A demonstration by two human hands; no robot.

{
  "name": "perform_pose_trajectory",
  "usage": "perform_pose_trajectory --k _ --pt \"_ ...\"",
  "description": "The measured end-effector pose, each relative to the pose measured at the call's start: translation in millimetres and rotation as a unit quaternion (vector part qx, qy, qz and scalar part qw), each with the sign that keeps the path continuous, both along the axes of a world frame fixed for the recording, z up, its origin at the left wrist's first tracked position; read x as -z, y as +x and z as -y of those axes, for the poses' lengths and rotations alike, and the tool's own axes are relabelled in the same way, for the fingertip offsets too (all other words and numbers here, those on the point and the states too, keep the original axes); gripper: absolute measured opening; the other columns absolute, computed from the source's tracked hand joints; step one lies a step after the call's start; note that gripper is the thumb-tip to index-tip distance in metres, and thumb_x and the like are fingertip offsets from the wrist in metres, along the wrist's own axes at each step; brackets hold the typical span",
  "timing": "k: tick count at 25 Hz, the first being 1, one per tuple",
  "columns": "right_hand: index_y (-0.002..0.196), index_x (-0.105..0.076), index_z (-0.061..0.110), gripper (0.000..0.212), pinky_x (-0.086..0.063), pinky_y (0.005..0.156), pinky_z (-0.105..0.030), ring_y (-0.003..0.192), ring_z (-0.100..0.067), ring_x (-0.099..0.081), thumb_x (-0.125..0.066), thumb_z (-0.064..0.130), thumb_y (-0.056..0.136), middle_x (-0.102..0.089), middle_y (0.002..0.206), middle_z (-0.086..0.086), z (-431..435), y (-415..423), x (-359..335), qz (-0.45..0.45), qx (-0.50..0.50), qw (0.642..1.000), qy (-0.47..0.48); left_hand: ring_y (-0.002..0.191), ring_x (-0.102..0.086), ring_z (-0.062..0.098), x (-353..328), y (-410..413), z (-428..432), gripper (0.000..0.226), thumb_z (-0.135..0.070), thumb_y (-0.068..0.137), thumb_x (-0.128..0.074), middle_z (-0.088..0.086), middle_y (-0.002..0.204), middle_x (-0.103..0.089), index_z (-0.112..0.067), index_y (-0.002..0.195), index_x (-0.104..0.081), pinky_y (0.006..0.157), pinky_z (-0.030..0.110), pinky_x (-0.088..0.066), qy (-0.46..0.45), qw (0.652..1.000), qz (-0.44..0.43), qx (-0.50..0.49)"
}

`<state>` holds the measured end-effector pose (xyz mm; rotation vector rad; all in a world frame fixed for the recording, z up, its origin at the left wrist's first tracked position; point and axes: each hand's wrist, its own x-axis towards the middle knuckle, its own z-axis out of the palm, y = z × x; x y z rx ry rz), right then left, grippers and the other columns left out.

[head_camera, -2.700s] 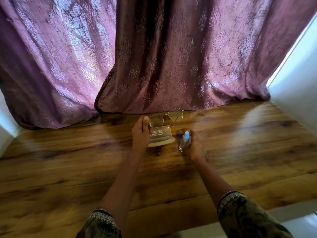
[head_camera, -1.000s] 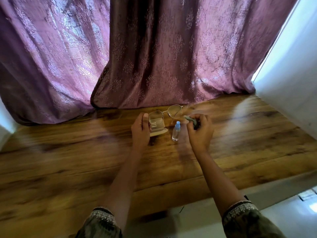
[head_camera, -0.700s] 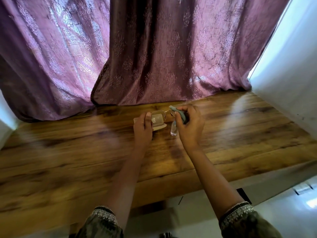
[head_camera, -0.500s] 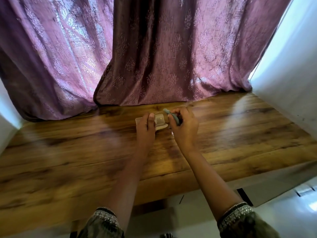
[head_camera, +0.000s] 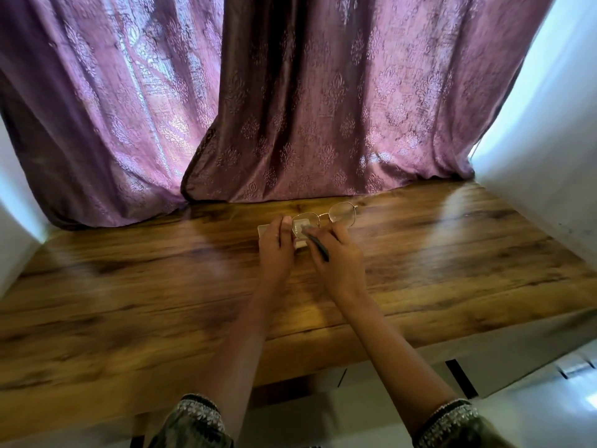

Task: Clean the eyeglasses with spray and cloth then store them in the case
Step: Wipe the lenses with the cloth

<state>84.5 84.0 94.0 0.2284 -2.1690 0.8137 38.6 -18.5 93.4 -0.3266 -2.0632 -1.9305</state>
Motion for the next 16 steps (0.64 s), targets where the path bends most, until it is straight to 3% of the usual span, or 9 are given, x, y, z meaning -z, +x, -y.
perform_pose_trajectory --k 2,7,12,16 --pt "0.106 -0.065 0.009 0.024 -0.055 0.070 -0.027 0.081 -0.014 -0.061 -0.066 0.009 0.082 -0.063 0.094 -0.006 -4.4 -1.3 -5.0 0.008 0.011 1.000 -0.025 0.052 -0.040 0.003 1.1 0.2 0.6 0.035 -0.016 0.099 -0.035 -0.004 0.059 -0.043 -0.023 0.066 -0.044 0.050 0.014 -0.035 -0.004 1.000 0.002 0.005" --pt "0.091 -0.067 0.009 0.012 -0.050 0.061 -0.023 0.072 -0.017 -0.061 -0.068 0.009 0.079 -0.064 0.087 -0.007 4.5 -7.0 -23.2 -0.010 0.038 0.998 -0.039 0.048 -0.044 -0.003 1.1 4.2 -2.1 0.032 -0.014 0.099 -0.035 -0.004 0.061 -0.045 -0.022 0.070 -0.046 0.047 0.010 -0.036 -0.004 1.000 -0.007 0.021" --pt "0.099 -0.069 0.010 0.018 -0.053 0.060 -0.030 0.071 -0.018 -0.060 -0.063 0.014 0.082 -0.062 0.082 -0.007 11.2 2.4 -3.4 0.007 0.002 1.000 0.011 0.051 -0.046 -0.002 2.6 3.7 -1.3 0.034 -0.015 0.099 -0.034 -0.006 0.060 -0.045 -0.022 0.068 -0.045 0.051 0.011 -0.037 0.005 1.000 0.000 0.023" --pt "0.102 -0.069 0.010 0.020 -0.057 0.067 -0.033 0.078 -0.018 -0.062 -0.065 0.011 0.082 -0.063 0.090 -0.006 0.3 3.8 2.4 0.024 0.015 1.000 -0.005 0.054 -0.040 0.001 5.0 0.6 -1.0 0.033 -0.016 0.099 -0.036 -0.005 0.061 -0.043 -0.023 0.067 -0.044 0.053 0.015 -0.035 -0.012 1.000 0.008 0.008"
